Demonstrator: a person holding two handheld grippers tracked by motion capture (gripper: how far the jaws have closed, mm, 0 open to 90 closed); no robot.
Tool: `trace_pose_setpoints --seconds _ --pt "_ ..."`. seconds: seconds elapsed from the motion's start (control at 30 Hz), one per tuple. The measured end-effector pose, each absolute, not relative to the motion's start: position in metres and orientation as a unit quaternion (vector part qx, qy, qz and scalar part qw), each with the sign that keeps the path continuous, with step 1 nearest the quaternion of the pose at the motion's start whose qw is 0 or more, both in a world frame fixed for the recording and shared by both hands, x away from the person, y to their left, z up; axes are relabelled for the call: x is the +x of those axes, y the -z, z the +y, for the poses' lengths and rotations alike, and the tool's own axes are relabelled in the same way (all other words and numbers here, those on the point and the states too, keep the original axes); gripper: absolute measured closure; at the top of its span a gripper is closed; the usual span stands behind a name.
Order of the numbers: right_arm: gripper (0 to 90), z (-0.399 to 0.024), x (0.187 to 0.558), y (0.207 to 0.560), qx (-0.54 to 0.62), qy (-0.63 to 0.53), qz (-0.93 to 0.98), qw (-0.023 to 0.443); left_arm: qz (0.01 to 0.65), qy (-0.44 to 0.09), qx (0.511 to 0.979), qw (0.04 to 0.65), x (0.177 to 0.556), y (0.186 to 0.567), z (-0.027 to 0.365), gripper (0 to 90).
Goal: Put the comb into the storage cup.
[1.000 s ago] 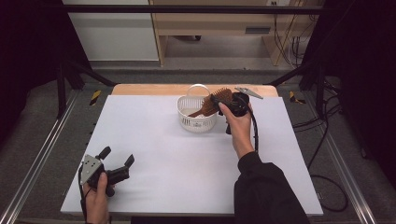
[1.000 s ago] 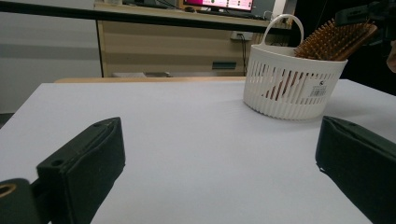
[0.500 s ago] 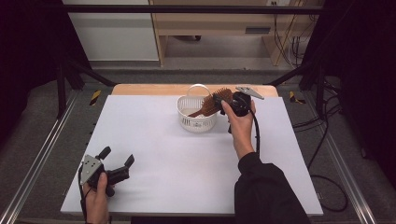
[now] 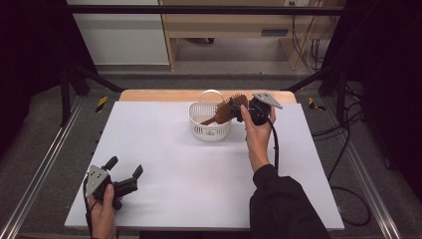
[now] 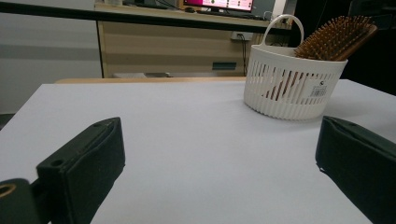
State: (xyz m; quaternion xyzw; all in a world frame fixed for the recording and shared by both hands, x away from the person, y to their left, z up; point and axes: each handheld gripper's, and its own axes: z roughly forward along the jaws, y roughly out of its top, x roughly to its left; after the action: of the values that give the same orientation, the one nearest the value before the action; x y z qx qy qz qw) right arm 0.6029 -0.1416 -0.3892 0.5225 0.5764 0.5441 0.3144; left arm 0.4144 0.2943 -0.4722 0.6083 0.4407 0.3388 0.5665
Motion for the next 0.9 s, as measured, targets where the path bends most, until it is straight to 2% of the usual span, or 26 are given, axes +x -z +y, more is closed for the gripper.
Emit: trace_pose_setpoints --seconds 0.2,0.9 --pt "9.1 -0.142 0.596 0.384 0.510 -0.545 0.573 0.338 0.441 -0.339 0.609 0.566 0.414 0.472 0.294 1.5" --pt "7.2 -0.150 0.581 0.369 0.475 -0.561 0.576 0.357 0.442 -0.340 0.608 0.565 0.414 0.472 0.295 1.5"
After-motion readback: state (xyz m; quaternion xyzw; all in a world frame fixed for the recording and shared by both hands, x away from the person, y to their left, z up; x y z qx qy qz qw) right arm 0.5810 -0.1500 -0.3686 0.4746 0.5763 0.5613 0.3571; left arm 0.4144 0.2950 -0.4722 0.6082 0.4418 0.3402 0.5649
